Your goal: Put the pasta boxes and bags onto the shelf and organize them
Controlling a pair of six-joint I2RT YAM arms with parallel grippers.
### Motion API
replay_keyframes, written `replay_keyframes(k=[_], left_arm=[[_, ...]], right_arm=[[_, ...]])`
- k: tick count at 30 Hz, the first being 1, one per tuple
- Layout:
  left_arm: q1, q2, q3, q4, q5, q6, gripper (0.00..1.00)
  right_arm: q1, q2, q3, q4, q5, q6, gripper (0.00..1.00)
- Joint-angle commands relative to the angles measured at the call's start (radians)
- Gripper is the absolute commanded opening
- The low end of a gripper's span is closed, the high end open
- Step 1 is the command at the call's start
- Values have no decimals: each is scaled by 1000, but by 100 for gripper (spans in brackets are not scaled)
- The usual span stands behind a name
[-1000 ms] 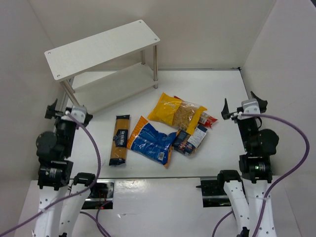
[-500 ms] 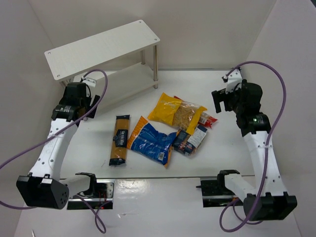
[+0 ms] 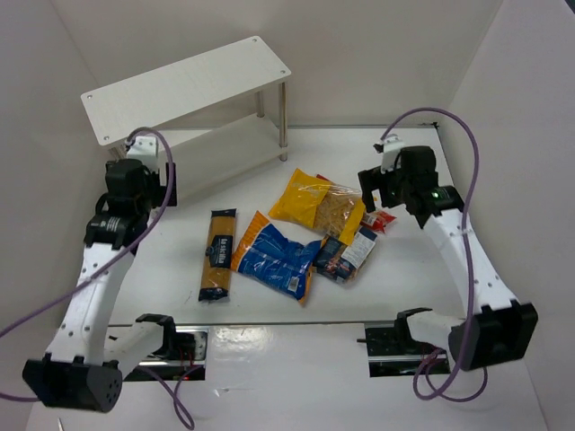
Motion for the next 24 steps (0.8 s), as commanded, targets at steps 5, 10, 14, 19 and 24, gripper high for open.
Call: replay_keyframes(k=[5, 10, 14, 19, 24], left_arm=[[-13, 399, 127, -73, 58, -119, 100], [-36, 503, 160, -126, 158, -61, 100], [-36, 337, 68, 5, 252, -14, 100], [-36, 93, -47, 79, 335, 46, 100], [-36, 1, -81, 99, 424, 83, 100]], right_arm=[[33, 324, 176, -7, 116, 95, 100], [54, 210, -16, 174, 73, 36, 100], [54, 247, -5, 153, 73, -6, 100], [54, 316, -30, 153, -1, -81, 100], [54, 409, -10, 174, -58, -142, 100]])
